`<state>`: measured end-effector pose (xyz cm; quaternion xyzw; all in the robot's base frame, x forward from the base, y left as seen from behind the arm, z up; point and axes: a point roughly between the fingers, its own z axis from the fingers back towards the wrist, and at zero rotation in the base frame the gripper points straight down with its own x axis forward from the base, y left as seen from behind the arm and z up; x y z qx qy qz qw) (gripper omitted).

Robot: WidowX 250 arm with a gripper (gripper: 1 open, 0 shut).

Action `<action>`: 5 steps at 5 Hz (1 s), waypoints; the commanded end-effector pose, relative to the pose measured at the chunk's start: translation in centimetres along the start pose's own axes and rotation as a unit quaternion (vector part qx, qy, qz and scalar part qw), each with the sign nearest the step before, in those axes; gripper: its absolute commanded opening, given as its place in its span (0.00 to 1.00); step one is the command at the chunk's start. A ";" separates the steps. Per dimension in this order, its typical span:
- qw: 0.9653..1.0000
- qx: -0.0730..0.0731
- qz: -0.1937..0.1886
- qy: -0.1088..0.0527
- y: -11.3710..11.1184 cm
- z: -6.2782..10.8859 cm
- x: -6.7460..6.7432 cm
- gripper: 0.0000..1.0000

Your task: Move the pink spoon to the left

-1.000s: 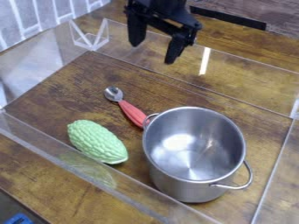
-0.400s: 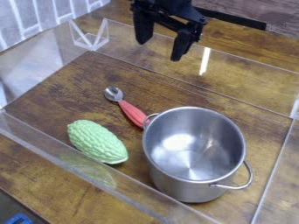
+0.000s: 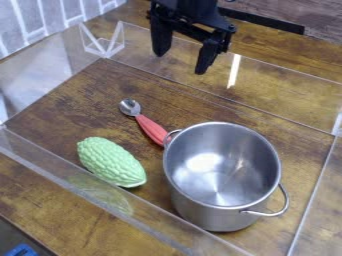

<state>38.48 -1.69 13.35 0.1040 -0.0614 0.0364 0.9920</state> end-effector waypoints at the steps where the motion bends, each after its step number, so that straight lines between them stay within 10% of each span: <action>1: 0.999 0.006 0.038 -0.004 -0.5 0.8 -0.3 1.00; 2: 0.989 0.020 0.142 0.023 -0.6 0.2 -1.3 1.00; 3: 0.966 0.034 0.251 0.045 -0.7 -0.4 -2.2 1.00; 4: 0.928 0.043 0.364 0.060 -0.9 -1.0 -2.8 1.00; 5: 0.882 0.044 0.463 0.075 -0.9 -1.8 -3.1 1.00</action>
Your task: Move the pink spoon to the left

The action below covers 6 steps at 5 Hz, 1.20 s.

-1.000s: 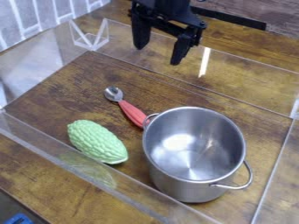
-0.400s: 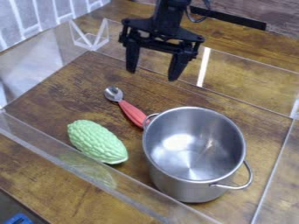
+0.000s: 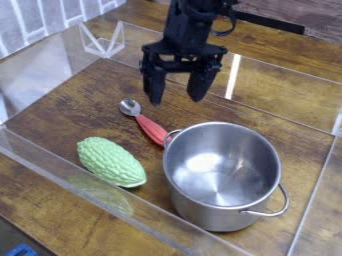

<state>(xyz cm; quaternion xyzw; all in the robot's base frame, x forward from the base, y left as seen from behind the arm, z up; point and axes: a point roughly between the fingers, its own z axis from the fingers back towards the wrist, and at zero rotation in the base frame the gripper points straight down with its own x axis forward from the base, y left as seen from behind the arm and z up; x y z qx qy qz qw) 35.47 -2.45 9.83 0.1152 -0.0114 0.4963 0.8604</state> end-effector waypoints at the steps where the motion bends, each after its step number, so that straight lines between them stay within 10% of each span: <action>1: 0.998 -0.021 0.056 0.012 0.4 0.0 0.3 1.00; 6: 0.994 -0.025 0.094 0.044 1.3 -5.2 0.9 1.00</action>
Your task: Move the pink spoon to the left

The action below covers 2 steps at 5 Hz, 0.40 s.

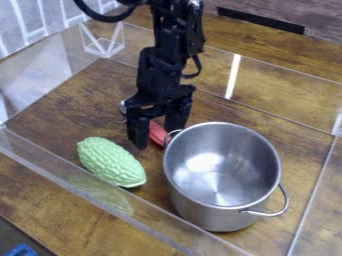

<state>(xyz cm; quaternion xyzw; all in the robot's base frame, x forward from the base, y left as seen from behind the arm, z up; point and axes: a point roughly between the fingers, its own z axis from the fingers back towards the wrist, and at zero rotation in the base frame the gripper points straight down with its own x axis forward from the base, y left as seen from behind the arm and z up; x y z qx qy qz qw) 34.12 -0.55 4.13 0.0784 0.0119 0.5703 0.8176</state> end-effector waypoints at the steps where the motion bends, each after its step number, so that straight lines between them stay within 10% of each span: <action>1: 1.000 -0.012 0.013 0.003 0.1 0.4 0.8 1.00; 2: 1.000 -0.011 0.016 0.008 0.1 -0.1 1.0 1.00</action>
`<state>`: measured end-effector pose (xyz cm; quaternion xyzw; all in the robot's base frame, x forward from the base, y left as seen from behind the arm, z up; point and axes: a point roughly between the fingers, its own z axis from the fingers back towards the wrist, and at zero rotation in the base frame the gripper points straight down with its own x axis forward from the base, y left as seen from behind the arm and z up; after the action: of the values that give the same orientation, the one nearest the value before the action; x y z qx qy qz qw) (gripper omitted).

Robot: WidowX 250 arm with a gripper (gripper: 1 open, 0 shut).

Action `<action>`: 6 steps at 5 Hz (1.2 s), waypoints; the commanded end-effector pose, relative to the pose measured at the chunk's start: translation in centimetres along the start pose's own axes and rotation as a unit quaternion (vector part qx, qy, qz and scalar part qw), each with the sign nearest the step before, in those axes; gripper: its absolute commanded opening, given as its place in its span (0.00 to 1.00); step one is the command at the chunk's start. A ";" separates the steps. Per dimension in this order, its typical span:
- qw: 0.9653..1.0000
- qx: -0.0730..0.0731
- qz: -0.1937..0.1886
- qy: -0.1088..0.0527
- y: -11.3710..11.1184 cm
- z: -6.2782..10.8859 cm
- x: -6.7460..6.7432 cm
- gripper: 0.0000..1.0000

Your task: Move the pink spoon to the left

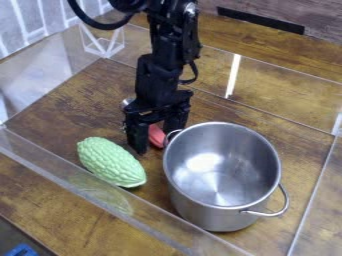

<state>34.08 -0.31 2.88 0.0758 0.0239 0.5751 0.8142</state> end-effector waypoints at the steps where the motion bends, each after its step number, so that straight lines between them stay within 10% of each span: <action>1: 1.000 -0.017 0.012 0.002 0.1 1.1 1.0 1.00; 5: 0.999 -0.021 0.017 0.018 -0.2 0.9 1.3 1.00; 6: 0.999 -0.021 0.018 0.021 -0.2 0.9 1.4 0.00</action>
<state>34.25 -0.10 2.58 0.0586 0.0420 0.5789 0.8122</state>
